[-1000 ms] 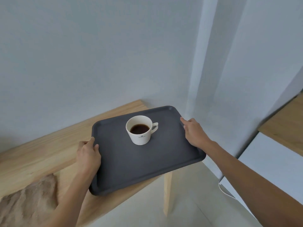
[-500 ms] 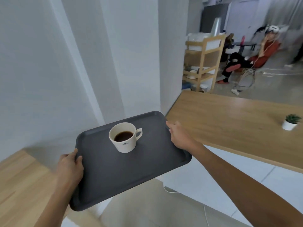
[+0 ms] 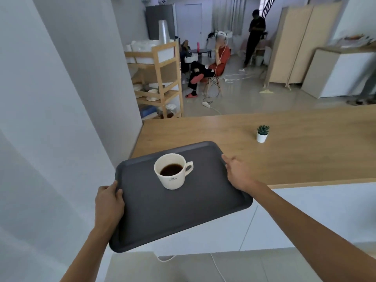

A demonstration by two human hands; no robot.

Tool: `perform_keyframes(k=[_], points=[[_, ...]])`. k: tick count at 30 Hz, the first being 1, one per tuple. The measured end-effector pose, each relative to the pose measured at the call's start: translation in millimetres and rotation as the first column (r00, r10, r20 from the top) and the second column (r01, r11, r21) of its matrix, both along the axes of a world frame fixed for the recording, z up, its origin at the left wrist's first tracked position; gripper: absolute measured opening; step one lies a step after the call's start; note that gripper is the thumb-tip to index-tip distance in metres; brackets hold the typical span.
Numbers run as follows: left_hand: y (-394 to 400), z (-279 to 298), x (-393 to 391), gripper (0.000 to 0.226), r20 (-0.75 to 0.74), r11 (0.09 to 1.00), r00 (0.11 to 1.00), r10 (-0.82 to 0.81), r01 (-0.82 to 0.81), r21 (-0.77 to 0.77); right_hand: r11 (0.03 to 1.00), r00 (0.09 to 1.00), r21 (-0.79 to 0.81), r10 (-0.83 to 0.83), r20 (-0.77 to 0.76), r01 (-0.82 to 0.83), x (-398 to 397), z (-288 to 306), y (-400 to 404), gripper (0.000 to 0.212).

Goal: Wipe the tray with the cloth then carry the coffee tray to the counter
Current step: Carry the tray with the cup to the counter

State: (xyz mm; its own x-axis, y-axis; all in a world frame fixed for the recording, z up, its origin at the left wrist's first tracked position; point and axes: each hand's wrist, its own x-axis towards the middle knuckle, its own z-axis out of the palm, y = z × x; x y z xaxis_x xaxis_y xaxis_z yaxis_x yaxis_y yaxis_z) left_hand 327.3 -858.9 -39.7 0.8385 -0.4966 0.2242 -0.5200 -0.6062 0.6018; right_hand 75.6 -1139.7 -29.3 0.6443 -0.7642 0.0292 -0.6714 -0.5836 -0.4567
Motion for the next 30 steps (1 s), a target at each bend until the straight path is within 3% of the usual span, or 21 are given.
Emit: perform_keyframes(k=[9,15,30], points=[[-151.3,-31.3,62.9,0.039,-0.021,0.976,0.976,-0.218,0.218,-0.021,0.971,0.969,-0.021,-0.24,-0.054,0.239,3.4,-32.0,-88.2,0.051],[-226.0,-54.4,79.2,0.039,-0.026,0.955,0.955,-0.295,0.295,-0.004,0.948,0.946,0.012,-0.315,-0.077,0.317,5.2,-52.7,-137.6,0.051],[-361.6,-113.7,79.6,0.041,-0.162,0.973,0.962,-0.221,0.228,0.027,0.942,0.947,0.117,-0.303,-0.108,0.314,19.3,-108.3,-276.1,0.055]])
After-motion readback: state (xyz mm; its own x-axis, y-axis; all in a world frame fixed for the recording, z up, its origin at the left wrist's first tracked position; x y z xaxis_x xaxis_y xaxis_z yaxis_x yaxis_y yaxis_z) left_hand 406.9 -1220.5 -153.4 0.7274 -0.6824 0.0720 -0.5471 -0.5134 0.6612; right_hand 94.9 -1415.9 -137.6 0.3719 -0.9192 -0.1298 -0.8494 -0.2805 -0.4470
